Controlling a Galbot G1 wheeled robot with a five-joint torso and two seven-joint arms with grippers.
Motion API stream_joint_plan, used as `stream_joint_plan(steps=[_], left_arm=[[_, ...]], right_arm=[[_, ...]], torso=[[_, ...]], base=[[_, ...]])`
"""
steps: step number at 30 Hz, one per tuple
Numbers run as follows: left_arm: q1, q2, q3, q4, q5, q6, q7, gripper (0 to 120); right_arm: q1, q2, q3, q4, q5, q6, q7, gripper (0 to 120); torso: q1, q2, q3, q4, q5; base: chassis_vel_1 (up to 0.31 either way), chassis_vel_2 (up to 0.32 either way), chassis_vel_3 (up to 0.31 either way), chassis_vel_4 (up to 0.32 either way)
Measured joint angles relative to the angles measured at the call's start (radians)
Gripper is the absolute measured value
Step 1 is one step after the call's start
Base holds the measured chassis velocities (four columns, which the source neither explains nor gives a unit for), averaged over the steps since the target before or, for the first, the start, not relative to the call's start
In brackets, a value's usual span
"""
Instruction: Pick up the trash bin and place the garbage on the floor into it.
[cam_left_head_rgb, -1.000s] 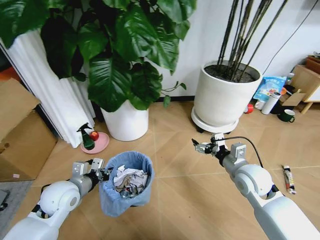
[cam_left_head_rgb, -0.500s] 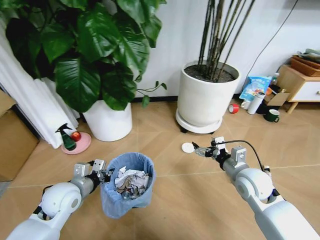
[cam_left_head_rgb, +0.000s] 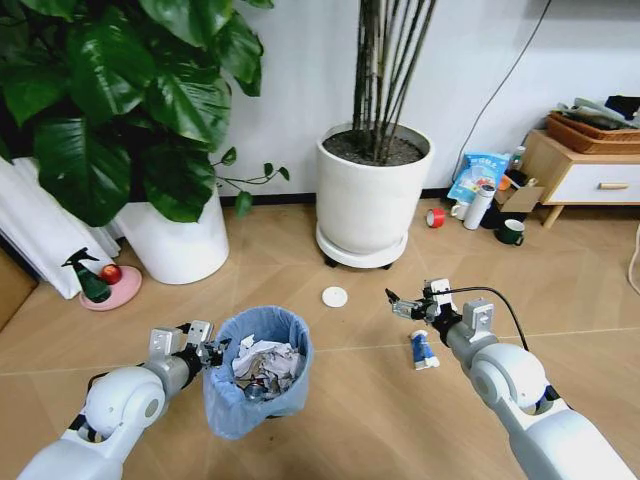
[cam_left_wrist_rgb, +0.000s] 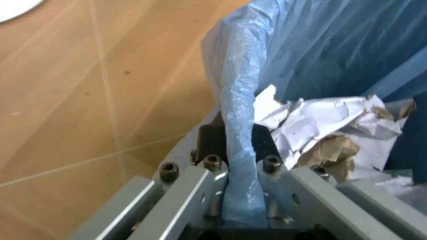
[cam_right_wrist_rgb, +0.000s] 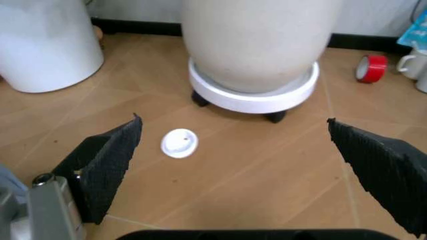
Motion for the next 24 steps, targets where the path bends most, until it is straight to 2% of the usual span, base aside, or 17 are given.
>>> stream_joint_plan(steps=[6, 7, 9, 18, 24], left_arm=[[0.000, 0.000, -0.001, 0.003, 0.002, -0.003, 0.004, 0], [0.002, 0.000, -0.002, 0.003, 0.004, -0.003, 0.006, 0], [0.005, -0.001, -0.002, 0.003, 0.006, -0.005, 0.009, 0], [0.008, 0.001, -0.003, 0.003, 0.012, -0.007, 0.014, 0], [0.007, 0.001, -0.001, 0.004, 0.013, -0.008, 0.015, 0]], right_arm=[[-0.005, 0.007, -0.003, -0.006, -0.006, 0.011, 0.000, 100], [-0.008, 0.011, -0.004, -0.008, -0.008, 0.015, 0.000, 100], [-0.013, 0.017, -0.004, -0.010, -0.012, 0.022, -0.002, 100], [-0.031, 0.026, 0.000, -0.008, -0.020, 0.029, -0.004, 100], [-0.040, 0.030, 0.001, -0.003, -0.026, 0.030, -0.007, 100]], torso=[[0.000, 0.000, 0.000, 0.0000, 0.0000], [0.000, 0.000, 0.000, -0.0002, 0.0013], [0.000, 0.000, 0.000, -0.0003, -0.0001], [0.000, 0.000, 0.000, 0.0003, 0.0000], [0.000, 0.000, 0.000, 0.0000, 0.0002]], base=[[-0.196, -0.205, 0.201, 0.201], [-0.143, -0.148, 0.160, 0.165], [-0.115, -0.122, 0.096, 0.075], [-0.046, 0.084, 0.035, -0.067], [-0.152, 0.170, 0.141, -0.143]])
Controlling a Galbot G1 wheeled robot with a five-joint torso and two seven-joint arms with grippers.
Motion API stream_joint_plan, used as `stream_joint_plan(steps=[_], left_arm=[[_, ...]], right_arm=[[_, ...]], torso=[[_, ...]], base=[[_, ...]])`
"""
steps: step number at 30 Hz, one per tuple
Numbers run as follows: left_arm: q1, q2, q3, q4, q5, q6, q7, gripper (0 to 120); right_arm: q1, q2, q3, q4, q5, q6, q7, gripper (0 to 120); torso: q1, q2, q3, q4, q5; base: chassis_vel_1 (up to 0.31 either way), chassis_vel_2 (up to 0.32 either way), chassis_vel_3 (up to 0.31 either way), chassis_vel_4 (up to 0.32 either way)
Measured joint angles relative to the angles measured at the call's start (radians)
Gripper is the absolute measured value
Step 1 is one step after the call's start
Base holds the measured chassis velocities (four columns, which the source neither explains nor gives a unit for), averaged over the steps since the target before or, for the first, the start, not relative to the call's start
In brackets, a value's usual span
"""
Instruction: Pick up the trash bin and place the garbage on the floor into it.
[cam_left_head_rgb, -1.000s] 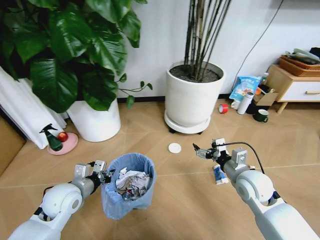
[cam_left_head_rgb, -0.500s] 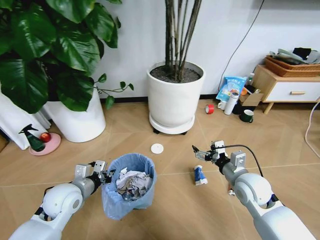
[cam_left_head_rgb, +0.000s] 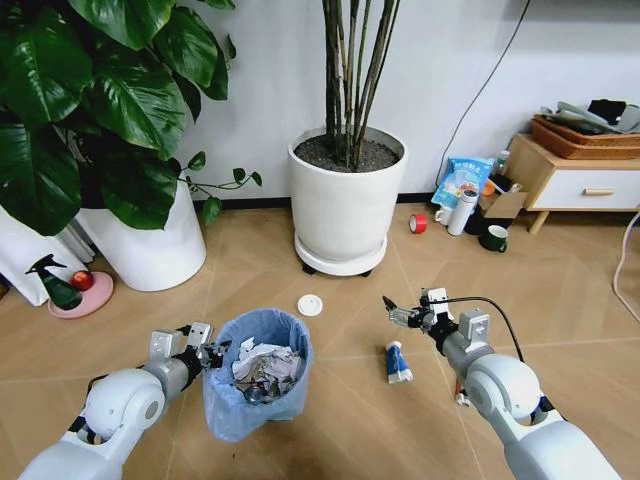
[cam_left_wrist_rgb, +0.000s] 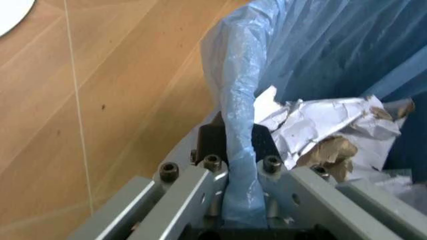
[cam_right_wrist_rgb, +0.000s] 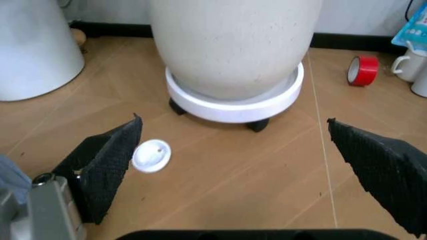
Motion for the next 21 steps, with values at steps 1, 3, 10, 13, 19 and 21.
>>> stream_joint_plan(steps=[1, 3, 10, 13, 19, 21], left_arm=[[0.000, 0.000, 0.000, 0.000, 0.000, 0.000, 0.000, 0], [0.000, 0.000, 0.000, 0.000, 0.001, -0.001, 0.000, 0], [0.000, -0.001, 0.000, 0.000, 0.001, -0.001, 0.000, 0], [0.001, -0.003, -0.001, -0.001, 0.001, -0.001, -0.001, 0], [0.003, -0.014, -0.012, -0.003, 0.001, -0.002, -0.007, 0], [0.003, -0.014, -0.017, -0.003, 0.000, -0.002, -0.008, 0]], right_arm=[[0.000, 0.000, 0.000, 0.000, 0.000, 0.000, 0.000, 100], [-0.003, 0.003, 0.000, 0.001, -0.001, 0.000, -0.001, 100], [-0.008, 0.006, -0.005, 0.004, -0.009, 0.000, -0.002, 100], [-0.010, 0.008, -0.008, 0.004, -0.012, -0.001, -0.002, 100], [-0.038, 0.006, 0.001, 0.002, -0.029, 0.002, -0.018, 100], [-0.054, 0.004, 0.009, -0.003, -0.044, 0.004, -0.035, 100]], torso=[[0.000, 0.000, 0.000, 0.0000, 0.0000], [0.000, 0.000, 0.000, 0.0001, 0.0005], [0.000, 0.000, 0.000, -0.0001, 0.0001], [0.000, 0.000, 0.000, 0.0001, 0.0001], [0.000, 0.000, 0.000, 0.0001, 0.0000], [0.000, 0.000, 0.000, 0.0000, 0.0000]], base=[[-0.176, 0.147, 0.163, -0.137], [-0.183, 0.122, 0.148, -0.131], [-0.136, 0.105, 0.136, -0.114], [-0.055, 0.081, 0.058, -0.064], [0.000, 0.000, 0.000, 0.000], [0.000, 0.000, 0.000, 0.000]])
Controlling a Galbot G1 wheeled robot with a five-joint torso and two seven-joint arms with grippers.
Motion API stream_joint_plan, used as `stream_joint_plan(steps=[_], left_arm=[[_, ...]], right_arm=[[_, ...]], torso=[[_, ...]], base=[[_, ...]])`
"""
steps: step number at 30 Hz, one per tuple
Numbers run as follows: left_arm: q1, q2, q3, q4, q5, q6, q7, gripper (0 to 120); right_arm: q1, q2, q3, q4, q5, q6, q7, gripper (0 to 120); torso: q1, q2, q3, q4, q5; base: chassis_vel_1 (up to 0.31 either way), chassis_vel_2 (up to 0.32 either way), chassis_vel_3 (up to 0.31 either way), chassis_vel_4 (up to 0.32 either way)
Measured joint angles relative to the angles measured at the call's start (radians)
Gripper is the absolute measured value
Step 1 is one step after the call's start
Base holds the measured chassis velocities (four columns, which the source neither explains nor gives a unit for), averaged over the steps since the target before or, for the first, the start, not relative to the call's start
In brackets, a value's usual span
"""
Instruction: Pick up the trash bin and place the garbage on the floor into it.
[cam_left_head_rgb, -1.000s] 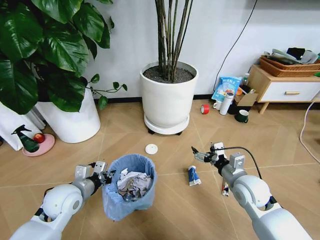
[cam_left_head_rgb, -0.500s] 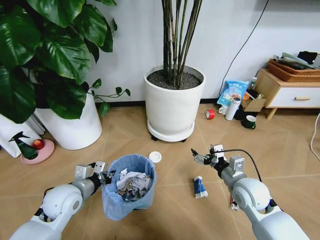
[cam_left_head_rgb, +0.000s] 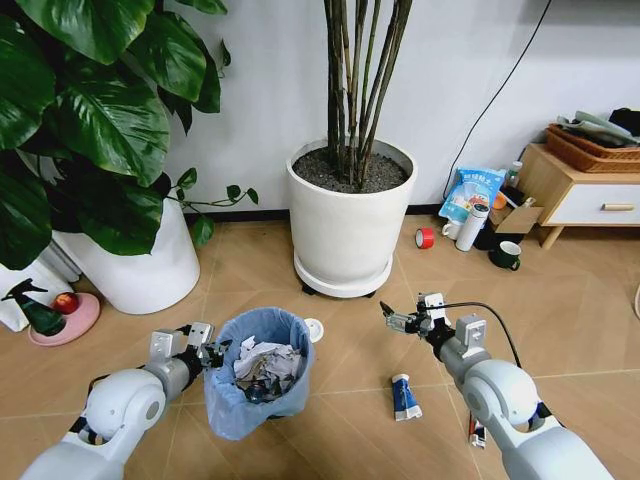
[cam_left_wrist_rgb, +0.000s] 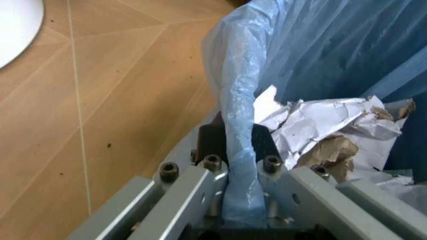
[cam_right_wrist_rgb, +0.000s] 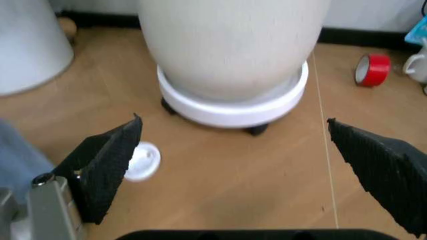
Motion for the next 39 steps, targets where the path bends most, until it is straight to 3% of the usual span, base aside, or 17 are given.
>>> stream_joint_plan(steps=[7, 14, 39], left_arm=[[-0.003, 0.021, -0.026, 0.005, -0.012, -0.001, 0.005, 0], [-0.006, 0.059, -0.041, 0.012, -0.021, -0.001, 0.025, 0], [-0.050, 0.151, -0.070, 0.091, -0.066, -0.011, 0.068, 0]], right_arm=[[-0.055, 0.035, 0.061, -0.150, -0.163, 0.093, -0.210, 100], [-0.060, 0.085, 0.081, -0.328, -0.255, 0.115, -0.363, 100], [0.048, 0.207, 0.080, -0.644, -0.314, 0.151, -0.317, 100]], torso=[[0.000, 0.000, 0.000, -0.0001, 0.0002], [0.000, 0.000, 0.000, 0.0000, 0.0000], [0.000, 0.000, 0.000, 0.0001, 0.0000]], base=[[0.000, 0.000, 0.000, 0.000], [0.000, 0.000, 0.000, 0.000], [0.000, 0.000, 0.000, 0.000]])
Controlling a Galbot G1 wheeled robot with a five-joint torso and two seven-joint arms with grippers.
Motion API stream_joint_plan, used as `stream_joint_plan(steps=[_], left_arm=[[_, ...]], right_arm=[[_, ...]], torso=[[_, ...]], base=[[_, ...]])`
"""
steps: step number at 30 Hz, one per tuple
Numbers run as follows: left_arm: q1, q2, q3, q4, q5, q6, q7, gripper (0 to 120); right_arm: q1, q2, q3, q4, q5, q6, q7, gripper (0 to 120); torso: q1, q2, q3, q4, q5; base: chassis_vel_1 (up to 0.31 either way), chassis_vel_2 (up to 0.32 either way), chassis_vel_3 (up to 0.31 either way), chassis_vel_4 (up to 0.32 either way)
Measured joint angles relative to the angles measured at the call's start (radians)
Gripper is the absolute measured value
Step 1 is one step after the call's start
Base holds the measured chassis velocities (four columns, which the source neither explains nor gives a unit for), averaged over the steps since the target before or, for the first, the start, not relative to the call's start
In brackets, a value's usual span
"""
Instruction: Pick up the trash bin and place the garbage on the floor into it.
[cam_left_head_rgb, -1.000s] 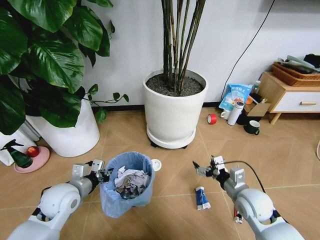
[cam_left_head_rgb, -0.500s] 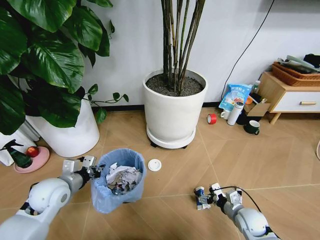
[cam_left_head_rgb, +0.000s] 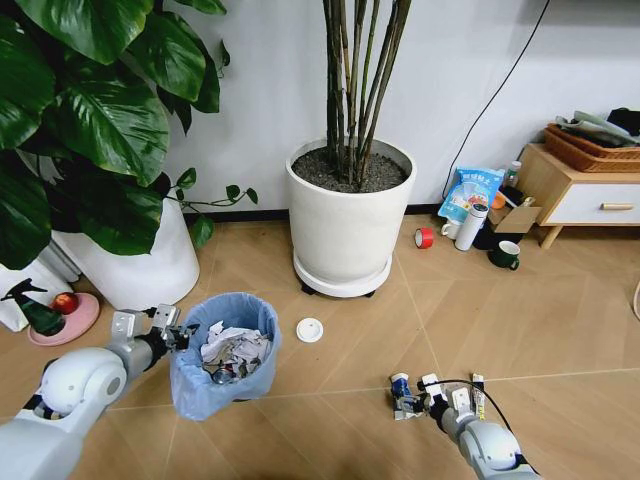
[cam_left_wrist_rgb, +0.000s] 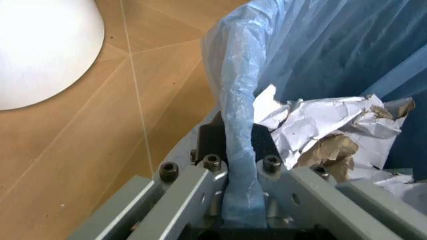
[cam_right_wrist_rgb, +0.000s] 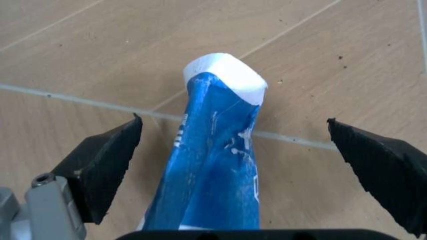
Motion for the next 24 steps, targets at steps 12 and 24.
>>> stream_joint_plan(steps=[12, 24], left_arm=[[-0.015, 0.005, 0.003, 0.015, -0.008, 0.000, 0.004, 0], [-0.011, 0.003, 0.004, 0.009, -0.009, 0.000, 0.003, 0]], right_arm=[[0.040, 0.025, -0.004, -0.071, -0.012, 0.000, -0.001, 70], [0.061, 0.043, -0.006, -0.100, -0.012, 0.008, 0.007, 25]], torso=[[0.000, 0.000, 0.000, 0.0000, 0.0001], [0.000, 0.000, 0.000, -0.0002, -0.0001]], base=[[0.000, 0.000, 0.000, 0.000], [0.000, 0.000, 0.000, 0.000]])
